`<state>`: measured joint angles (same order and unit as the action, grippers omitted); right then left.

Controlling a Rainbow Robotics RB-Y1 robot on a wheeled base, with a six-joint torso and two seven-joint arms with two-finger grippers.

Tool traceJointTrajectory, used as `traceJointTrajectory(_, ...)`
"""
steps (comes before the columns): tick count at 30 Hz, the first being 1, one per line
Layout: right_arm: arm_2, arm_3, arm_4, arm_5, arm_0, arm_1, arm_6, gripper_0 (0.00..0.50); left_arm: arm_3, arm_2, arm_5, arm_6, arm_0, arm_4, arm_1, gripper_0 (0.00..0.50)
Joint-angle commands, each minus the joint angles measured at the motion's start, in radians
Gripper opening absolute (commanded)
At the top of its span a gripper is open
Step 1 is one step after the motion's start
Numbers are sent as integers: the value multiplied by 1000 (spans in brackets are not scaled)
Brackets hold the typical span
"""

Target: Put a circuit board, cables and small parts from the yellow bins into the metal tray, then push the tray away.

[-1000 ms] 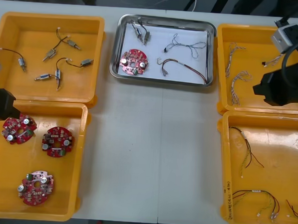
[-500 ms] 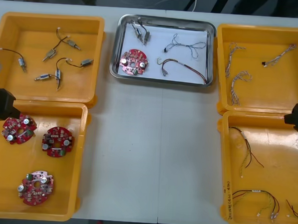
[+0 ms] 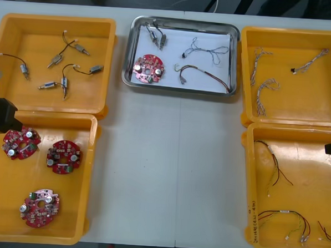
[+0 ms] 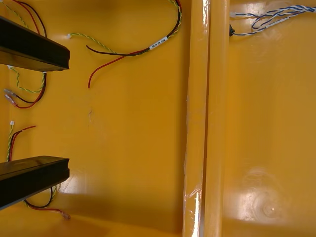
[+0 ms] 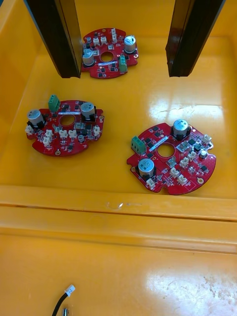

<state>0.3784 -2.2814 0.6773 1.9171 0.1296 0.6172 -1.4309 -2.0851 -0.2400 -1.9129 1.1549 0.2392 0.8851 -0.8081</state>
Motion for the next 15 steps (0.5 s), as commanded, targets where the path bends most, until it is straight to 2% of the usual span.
traceJointTrajectory(1,30,-10,11,3,-13,16,43,500,-29,-33,-7,35,-12,8,-45,500)
traceJointTrajectory(15,30,-23,15,3,-18,10,43,500,-29,-33,-7,35,-12,8,-45,500)
